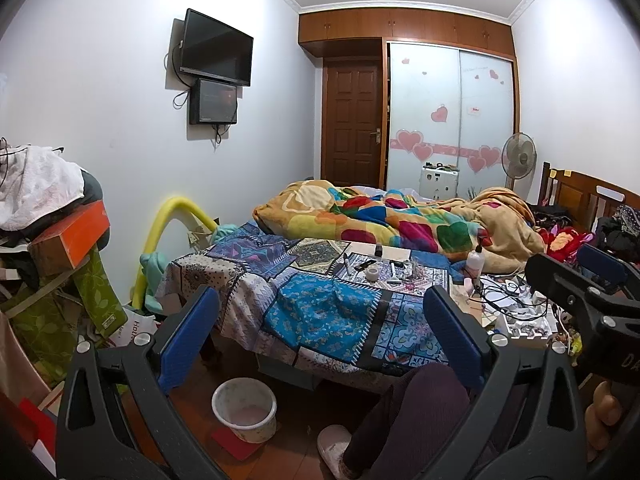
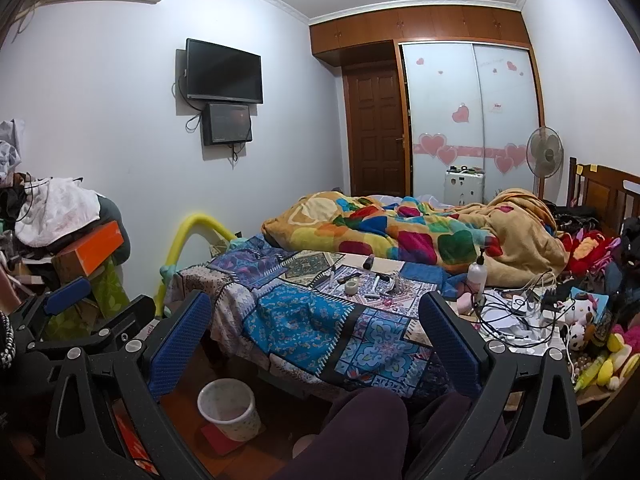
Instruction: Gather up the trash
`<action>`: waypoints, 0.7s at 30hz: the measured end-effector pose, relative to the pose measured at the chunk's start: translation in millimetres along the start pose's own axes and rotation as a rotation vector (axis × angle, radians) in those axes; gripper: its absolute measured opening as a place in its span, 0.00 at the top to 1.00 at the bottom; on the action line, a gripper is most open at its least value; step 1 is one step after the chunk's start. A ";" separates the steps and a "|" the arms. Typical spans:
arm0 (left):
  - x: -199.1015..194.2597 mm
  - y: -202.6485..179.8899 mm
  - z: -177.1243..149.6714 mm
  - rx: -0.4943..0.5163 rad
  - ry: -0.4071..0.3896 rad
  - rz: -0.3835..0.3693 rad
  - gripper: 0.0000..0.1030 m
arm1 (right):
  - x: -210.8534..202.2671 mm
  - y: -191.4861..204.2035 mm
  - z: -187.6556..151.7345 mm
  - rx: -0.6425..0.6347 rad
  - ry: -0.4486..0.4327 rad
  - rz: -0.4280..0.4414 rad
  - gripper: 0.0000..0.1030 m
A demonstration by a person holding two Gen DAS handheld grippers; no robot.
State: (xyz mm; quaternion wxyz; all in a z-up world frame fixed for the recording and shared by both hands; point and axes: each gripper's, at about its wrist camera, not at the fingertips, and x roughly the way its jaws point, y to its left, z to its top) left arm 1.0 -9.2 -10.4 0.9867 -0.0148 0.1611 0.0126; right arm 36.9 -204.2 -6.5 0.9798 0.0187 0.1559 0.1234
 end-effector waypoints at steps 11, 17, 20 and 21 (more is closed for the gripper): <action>54.3 3.5 22.9 -0.073 0.018 -0.009 0.00 | 41.4 -21.9 7.0 -0.001 -0.004 -0.050 0.00; 108.1 6.5 29.2 -0.108 0.062 -0.014 0.00 | 76.6 -46.4 13.6 -0.010 0.015 -0.095 0.00; 143.4 5.8 31.6 -0.111 0.099 -0.002 0.00 | 100.7 -63.8 14.9 0.002 0.043 -0.112 0.00; 155.3 4.9 31.8 -0.111 0.113 0.007 0.00 | 111.7 -71.1 14.8 0.006 0.060 -0.117 0.00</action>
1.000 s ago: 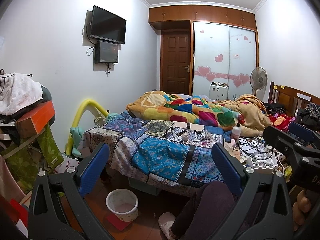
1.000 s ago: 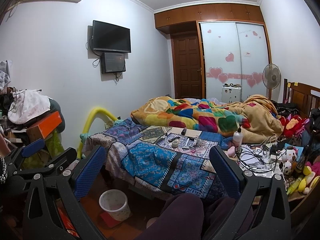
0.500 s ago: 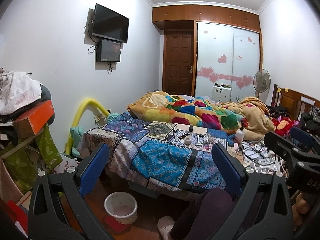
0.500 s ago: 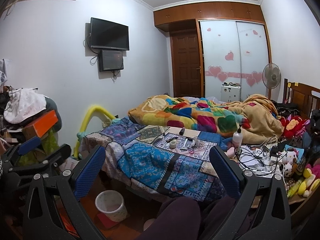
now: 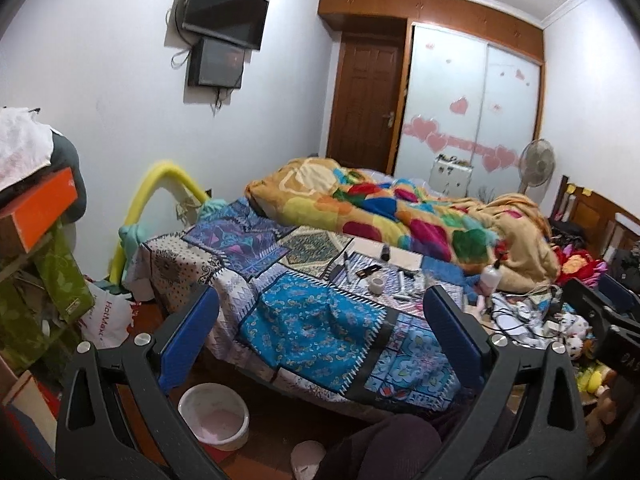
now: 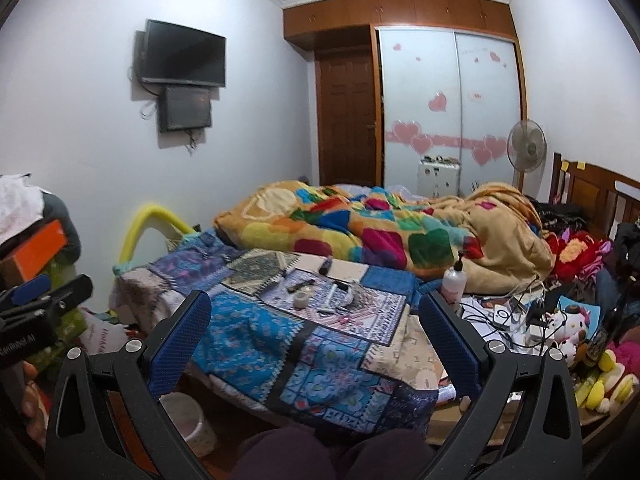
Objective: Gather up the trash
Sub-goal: 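Move left tool to the white tape roll while right tool reaches the tangled white cable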
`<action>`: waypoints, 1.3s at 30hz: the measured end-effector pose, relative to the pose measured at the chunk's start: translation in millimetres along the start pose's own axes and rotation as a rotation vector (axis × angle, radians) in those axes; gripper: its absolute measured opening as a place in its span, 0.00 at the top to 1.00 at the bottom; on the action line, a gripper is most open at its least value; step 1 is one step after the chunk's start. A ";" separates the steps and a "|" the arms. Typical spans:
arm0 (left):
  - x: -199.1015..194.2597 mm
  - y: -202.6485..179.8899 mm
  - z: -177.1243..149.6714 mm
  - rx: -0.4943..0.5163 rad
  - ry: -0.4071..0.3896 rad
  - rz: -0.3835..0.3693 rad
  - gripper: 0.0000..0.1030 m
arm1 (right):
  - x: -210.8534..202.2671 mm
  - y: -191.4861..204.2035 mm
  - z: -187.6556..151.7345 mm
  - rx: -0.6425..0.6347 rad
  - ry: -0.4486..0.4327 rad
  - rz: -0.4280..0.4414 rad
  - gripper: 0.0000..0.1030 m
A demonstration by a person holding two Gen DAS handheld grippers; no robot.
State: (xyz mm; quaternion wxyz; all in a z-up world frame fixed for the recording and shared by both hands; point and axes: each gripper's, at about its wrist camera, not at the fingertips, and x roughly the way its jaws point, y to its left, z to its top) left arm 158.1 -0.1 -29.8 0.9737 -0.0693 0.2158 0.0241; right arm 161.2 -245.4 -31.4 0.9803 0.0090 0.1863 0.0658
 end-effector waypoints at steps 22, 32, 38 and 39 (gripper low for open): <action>299.0 -83.7 -23.9 0.072 0.377 -0.042 0.00 | 242.0 -104.2 -18.6 0.088 0.367 0.003 0.00; 383.9 -108.9 -42.9 0.128 0.439 -0.081 0.07 | 335.1 -126.6 -30.5 0.202 0.472 0.124 0.12; 416.2 -119.5 -51.3 0.130 0.458 -0.111 0.24 | 382.3 -133.2 -44.5 0.266 0.553 0.180 0.37; 418.9 -120.8 -52.0 0.130 0.456 -0.111 0.28 | 386.6 -133.4 -46.2 0.268 0.562 0.188 0.39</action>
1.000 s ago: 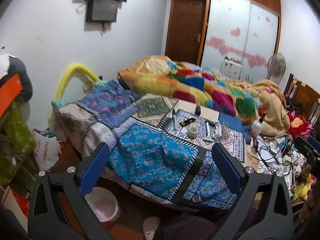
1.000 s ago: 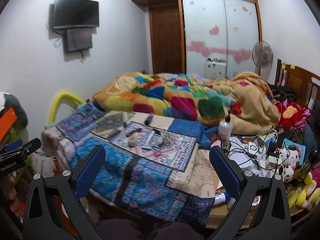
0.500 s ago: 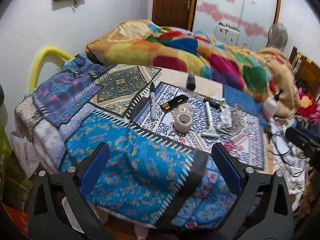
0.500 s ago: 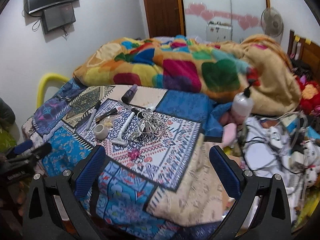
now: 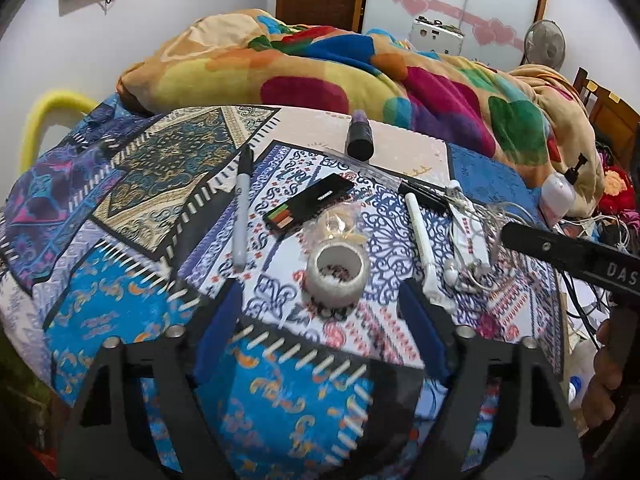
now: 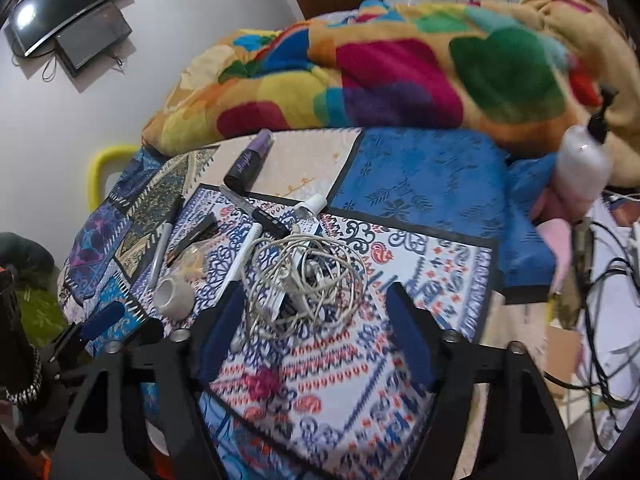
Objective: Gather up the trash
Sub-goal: 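Move left tool to the white tape roll while right tool reaches the tangled white cable, then close left tool on the tape roll while right tool closes on the cable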
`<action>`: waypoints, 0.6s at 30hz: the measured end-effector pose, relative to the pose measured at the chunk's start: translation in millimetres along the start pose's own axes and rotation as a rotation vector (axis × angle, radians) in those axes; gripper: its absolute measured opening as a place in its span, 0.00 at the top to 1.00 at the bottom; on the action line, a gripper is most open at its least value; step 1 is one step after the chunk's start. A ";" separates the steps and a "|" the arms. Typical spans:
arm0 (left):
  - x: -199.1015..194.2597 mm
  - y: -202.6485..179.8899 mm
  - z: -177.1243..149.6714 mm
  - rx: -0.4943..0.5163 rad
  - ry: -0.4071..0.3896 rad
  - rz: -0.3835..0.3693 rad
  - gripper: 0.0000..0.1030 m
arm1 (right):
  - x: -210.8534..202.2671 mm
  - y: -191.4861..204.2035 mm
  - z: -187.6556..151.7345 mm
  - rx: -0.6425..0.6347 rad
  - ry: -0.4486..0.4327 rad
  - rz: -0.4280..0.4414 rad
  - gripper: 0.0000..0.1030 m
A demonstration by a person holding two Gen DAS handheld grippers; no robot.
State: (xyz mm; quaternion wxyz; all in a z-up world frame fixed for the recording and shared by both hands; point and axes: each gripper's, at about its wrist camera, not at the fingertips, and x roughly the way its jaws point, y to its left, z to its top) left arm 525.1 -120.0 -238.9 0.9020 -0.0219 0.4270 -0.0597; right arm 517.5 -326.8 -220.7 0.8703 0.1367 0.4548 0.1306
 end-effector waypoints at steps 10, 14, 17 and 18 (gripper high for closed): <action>22.5 -5.8 5.9 -0.005 0.021 -0.061 0.63 | 18.9 -10.5 6.1 0.002 0.020 0.002 0.73; 18.0 -7.4 4.0 -0.010 0.008 -0.072 0.64 | 13.9 -14.0 5.6 -0.013 0.010 -0.012 0.85; 9.4 -8.6 2.3 -0.008 -0.003 -0.071 0.64 | 6.1 -17.0 5.7 -0.001 0.003 -0.021 0.87; 6.4 -9.4 2.0 -0.006 -0.006 -0.070 0.64 | 3.6 -16.8 5.9 -0.003 -0.001 -0.029 0.89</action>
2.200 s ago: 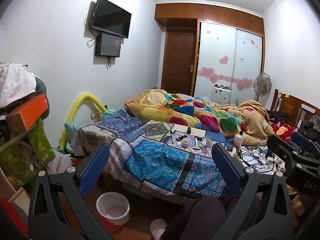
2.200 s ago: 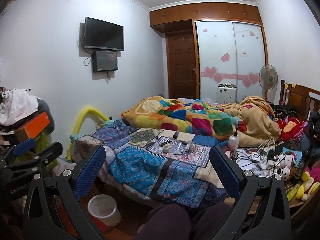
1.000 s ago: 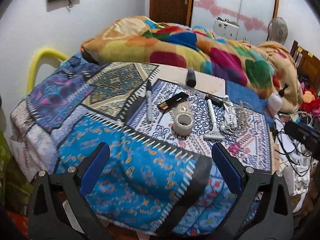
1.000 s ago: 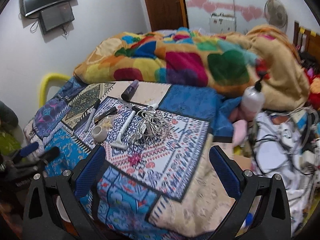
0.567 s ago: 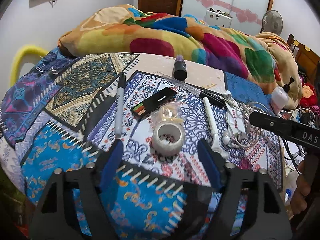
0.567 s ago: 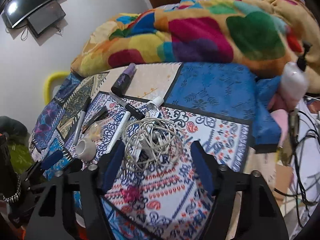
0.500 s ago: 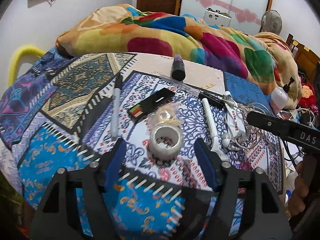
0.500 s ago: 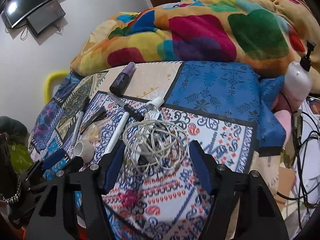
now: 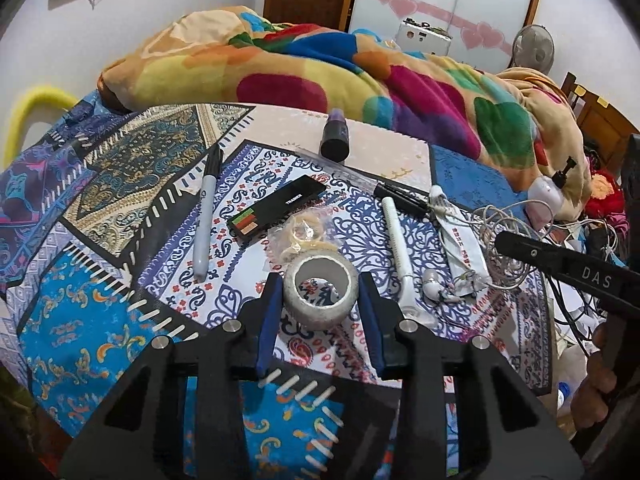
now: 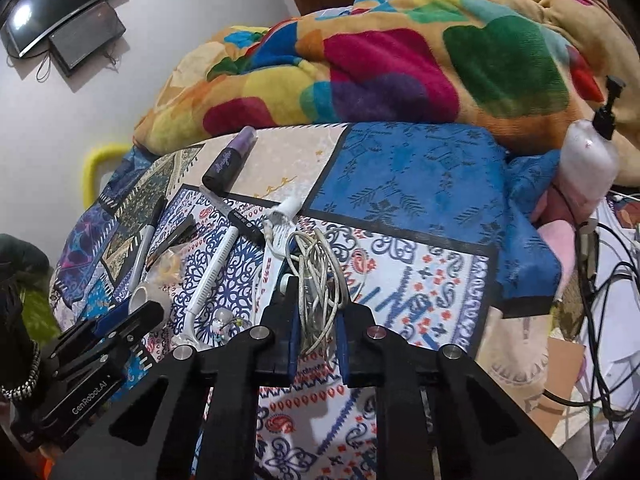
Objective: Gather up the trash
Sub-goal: 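Close left tool on the tape roll while right tool closes on the cable, then carry tape roll and cable in both tools over the white floor bucket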
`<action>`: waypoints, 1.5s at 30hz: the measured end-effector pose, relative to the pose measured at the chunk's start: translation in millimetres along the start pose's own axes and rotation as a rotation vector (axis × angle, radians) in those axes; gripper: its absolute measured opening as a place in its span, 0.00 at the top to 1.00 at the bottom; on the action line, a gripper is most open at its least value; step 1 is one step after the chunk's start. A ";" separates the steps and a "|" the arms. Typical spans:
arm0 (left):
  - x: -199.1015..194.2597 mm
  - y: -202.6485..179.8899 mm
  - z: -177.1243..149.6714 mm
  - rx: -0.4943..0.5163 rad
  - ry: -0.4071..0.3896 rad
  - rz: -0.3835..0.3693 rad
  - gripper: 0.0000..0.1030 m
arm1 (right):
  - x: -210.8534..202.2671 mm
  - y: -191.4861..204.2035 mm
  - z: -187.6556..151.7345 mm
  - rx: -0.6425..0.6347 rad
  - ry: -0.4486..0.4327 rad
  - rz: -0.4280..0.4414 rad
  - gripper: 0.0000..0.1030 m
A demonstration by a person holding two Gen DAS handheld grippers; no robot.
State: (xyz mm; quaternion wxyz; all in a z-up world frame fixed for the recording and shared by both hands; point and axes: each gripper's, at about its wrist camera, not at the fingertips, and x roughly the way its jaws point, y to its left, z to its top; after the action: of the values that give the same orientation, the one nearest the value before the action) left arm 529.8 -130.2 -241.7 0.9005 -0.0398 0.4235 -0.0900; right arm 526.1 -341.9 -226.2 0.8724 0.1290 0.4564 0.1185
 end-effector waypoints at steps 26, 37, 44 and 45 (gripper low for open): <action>-69.0 10.2 -9.0 -0.022 -0.038 0.011 0.64 | -94.9 50.2 12.6 -0.136 -0.177 -0.035 0.89; -140.4 64.7 -35.1 -0.098 -0.083 0.067 0.64 | -113.5 117.7 -1.6 -0.246 -0.184 0.025 0.89; -197.7 120.1 -71.2 -0.169 -0.108 0.162 0.64 | -118.3 183.9 -31.8 -0.350 -0.163 0.104 0.89; -206.6 130.3 -78.0 -0.185 -0.110 0.179 0.64 | -117.7 193.1 -36.4 -0.364 -0.159 0.114 0.89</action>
State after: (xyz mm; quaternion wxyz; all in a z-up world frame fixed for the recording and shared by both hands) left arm 357.4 38.3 -154.7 0.9194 -0.0897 0.3817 0.0323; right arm 413.4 -194.5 -91.7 0.9064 0.0038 0.3492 0.2377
